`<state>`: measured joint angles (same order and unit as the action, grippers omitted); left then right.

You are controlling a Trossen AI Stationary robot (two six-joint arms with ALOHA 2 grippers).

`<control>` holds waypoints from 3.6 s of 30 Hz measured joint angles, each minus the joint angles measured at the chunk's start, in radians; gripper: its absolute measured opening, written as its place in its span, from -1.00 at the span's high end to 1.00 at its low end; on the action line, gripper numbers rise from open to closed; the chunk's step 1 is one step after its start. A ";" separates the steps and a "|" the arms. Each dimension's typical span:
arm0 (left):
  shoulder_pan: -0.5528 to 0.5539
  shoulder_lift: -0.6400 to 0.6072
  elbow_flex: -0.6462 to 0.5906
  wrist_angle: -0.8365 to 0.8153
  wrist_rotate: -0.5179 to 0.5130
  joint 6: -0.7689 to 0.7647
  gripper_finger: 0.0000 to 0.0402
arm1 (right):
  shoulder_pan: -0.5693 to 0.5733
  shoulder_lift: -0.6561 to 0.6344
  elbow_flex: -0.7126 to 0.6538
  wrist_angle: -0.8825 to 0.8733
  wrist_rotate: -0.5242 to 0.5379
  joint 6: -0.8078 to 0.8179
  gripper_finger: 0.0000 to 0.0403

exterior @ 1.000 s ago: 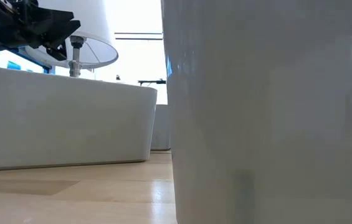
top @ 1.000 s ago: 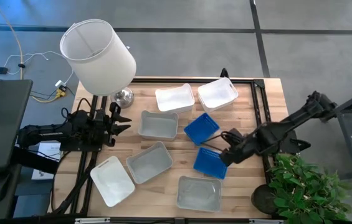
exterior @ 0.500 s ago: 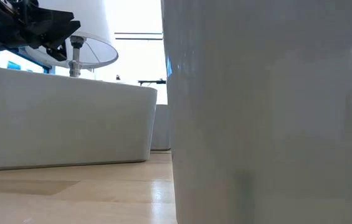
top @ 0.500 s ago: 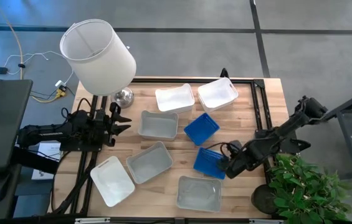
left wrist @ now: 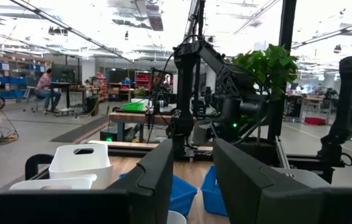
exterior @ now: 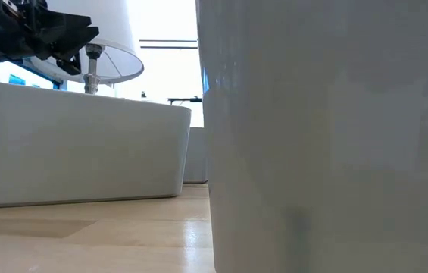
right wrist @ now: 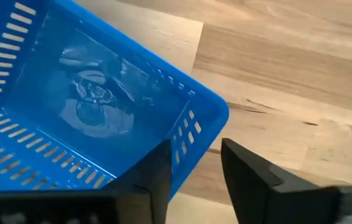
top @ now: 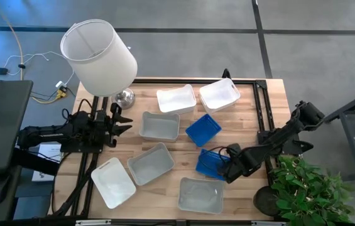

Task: Stack baskets by color
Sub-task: Stack the bin on top of the top blue bin

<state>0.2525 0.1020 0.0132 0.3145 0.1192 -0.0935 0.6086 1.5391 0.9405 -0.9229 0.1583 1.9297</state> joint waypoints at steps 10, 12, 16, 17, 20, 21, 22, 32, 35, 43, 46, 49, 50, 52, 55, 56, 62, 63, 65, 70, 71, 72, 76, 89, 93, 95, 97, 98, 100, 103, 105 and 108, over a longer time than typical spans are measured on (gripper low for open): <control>0.000 0.000 0.000 -0.002 0.000 0.000 0.49 | 0.000 0.000 0.000 -0.013 0.045 -0.007 0.75; 0.000 0.000 0.000 -0.002 0.000 0.000 0.49 | 0.000 0.000 0.000 -0.025 0.047 -0.002 0.85; 0.000 0.000 0.000 -0.003 0.000 0.000 0.49 | 0.000 0.000 0.000 -0.038 0.049 -0.008 0.97; 0.000 0.000 0.000 -0.003 0.000 0.000 0.49 | 0.000 0.000 0.000 -0.038 0.049 -0.008 0.96; 0.000 0.000 0.000 -0.003 0.000 0.000 0.49 | 0.000 0.000 0.000 -0.038 0.048 -0.008 0.94; 0.000 0.000 0.000 -0.003 0.000 0.000 0.49 | 0.000 0.000 0.000 -0.039 0.048 -0.008 0.95; 0.000 0.000 0.000 -0.003 0.000 0.000 0.49 | 0.000 0.000 0.000 -0.039 0.050 -0.009 0.97; 0.000 0.000 0.000 -0.003 0.000 0.000 0.49 | 0.000 -0.001 0.000 -0.065 0.074 0.000 0.99; 0.000 0.000 0.000 -0.003 -0.004 0.000 0.49 | 0.000 -0.001 0.000 -0.065 0.073 0.000 0.99; 0.000 0.000 0.000 -0.003 -0.038 0.000 0.49 | 0.000 -0.058 -0.001 -0.097 0.081 -0.001 1.00; 0.000 0.000 0.000 -0.003 -0.038 0.000 0.49 | 0.000 -0.122 -0.001 -0.143 0.132 -0.001 1.00; 0.000 0.000 0.000 -0.003 -0.037 -0.014 0.49 | 0.000 -0.204 -0.001 -0.154 0.201 -0.035 1.00; 0.000 0.000 0.000 -0.003 -0.037 -0.020 0.49 | 0.000 -0.231 -0.001 -0.152 0.229 -0.057 1.00; 0.000 0.000 0.000 -0.003 -0.036 -0.026 0.49 | 0.000 -0.279 -0.001 -0.147 0.274 -0.089 1.00; 0.000 0.000 0.000 -0.003 -0.037 -0.026 0.49 | -0.003 -0.341 -0.001 -0.133 0.333 -0.157 1.00; 0.000 0.000 0.000 -0.003 -0.037 -0.026 0.49 | -0.007 -0.358 -0.001 -0.128 0.352 -0.179 1.00; 0.000 0.000 0.000 -0.003 -0.034 -0.035 0.49 | -0.068 -0.427 0.000 -0.060 0.452 -0.378 1.00; 0.000 0.000 0.000 -0.003 -0.033 -0.034 0.49 | -0.084 -0.434 0.000 -0.046 0.464 -0.421 1.00; 0.000 0.000 0.000 -0.003 -0.026 -0.034 0.49 | -0.120 -0.445 0.000 -0.006 0.475 -0.518 1.00; 0.000 0.000 0.000 -0.004 -0.026 -0.018 0.49 | -0.231 -0.480 -0.045 0.127 0.466 -0.765 1.00; 0.000 0.000 0.000 -0.005 -0.026 -0.013 0.49 | -0.258 -0.489 -0.065 0.159 0.448 -0.800 1.00; 0.000 0.001 0.000 -0.005 -0.026 -0.008 0.49 | -0.285 -0.500 -0.089 0.206 0.428 -0.842 1.00; 0.000 0.026 0.002 -0.005 -0.038 -0.007 0.49 | -0.376 -0.556 -0.219 0.505 0.370 -1.040 1.00; 0.000 0.453 0.260 -0.006 -0.052 0.018 0.49 | -0.518 -0.626 -0.491 1.190 0.267 -1.424 1.00; -0.013 0.559 0.306 0.053 0.081 0.000 0.50 | -0.528 -0.626 -0.489 1.268 0.266 -1.518 1.00; -0.031 0.593 0.314 0.108 0.066 -0.005 0.50 | -0.531 -0.626 -0.488 1.295 0.259 -1.555 1.00; -0.050 0.619 0.323 0.122 0.024 0.008 0.53 | -0.531 -0.626 -0.488 1.314 0.259 -1.587 1.00; -0.059 0.629 0.328 0.119 0.004 0.017 0.55 | -0.531 -0.626 -0.488 1.318 0.259 -1.592 1.00; -0.073 0.637 0.333 0.109 -0.029 0.036 0.61 | -0.531 -0.626 -0.488 1.316 0.261 -1.596 1.00; -0.086 0.630 0.336 0.108 -0.045 0.056 0.72 | -0.531 -0.626 -0.488 1.312 0.264 -1.594 1.00; -0.095 0.619 0.336 0.107 -0.048 0.060 0.79 | -0.531 -0.626 -0.488 1.310 0.264 -1.590 1.00; -0.107 0.604 0.336 0.102 -0.048 0.082 0.90 | -0.531 -0.626 -0.488 1.310 0.275 -1.591 1.00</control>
<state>0.1452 0.7060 0.3496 0.4161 0.0708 -0.0118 0.0780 0.9128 0.4530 0.3866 0.4335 0.3390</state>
